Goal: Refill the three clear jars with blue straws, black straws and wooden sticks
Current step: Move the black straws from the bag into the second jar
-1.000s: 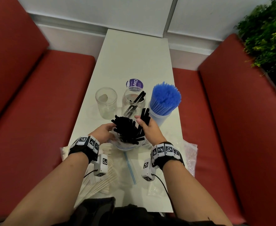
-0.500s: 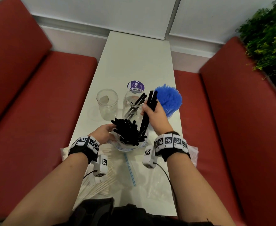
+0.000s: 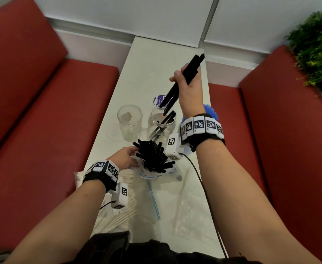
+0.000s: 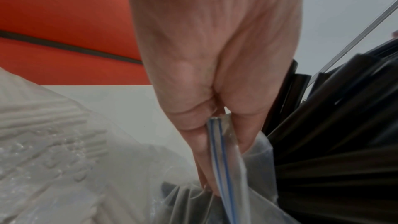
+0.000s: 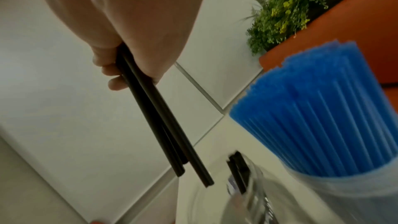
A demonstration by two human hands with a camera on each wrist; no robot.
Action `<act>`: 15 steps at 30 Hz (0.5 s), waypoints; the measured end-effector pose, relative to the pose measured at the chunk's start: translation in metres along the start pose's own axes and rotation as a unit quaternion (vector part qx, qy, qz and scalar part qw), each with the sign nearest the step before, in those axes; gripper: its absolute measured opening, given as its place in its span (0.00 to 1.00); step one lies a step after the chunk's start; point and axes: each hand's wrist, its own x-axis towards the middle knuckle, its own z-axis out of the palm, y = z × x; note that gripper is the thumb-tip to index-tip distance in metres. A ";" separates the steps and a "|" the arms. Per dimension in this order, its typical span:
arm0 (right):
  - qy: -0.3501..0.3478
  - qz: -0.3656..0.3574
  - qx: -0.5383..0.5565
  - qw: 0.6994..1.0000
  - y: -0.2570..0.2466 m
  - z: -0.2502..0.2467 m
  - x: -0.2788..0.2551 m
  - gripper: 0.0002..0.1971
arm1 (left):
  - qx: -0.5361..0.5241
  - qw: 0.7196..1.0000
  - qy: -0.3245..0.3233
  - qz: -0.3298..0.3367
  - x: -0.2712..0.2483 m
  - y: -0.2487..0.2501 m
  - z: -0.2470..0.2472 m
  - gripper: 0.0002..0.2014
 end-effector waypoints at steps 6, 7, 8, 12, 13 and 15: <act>-0.002 0.057 -0.038 0.998 0.046 0.009 -0.007 0.07 | 0.002 1.000 0.004 -0.014 0.002 0.000 0.001 0.30; -0.003 0.066 -0.045 0.997 0.052 0.009 -0.007 0.07 | -0.001 1.000 0.001 -0.017 0.003 0.000 0.000 0.30; -0.001 0.074 -0.055 0.996 0.057 0.009 -0.007 0.07 | -0.004 1.000 -0.004 -0.017 0.002 0.001 0.000 0.30; -0.006 0.115 -0.071 0.991 0.074 0.008 -0.010 0.08 | 0.001 1.000 -0.005 -0.018 0.002 0.004 -0.001 0.30; -0.012 0.121 -0.068 0.990 0.077 0.007 -0.012 0.08 | 0.001 1.000 -0.005 -0.020 0.003 0.004 -0.002 0.30; -0.029 0.122 -0.057 0.990 0.080 0.004 -0.016 0.10 | 0.003 1.000 -0.008 -0.022 0.002 0.005 -0.002 0.30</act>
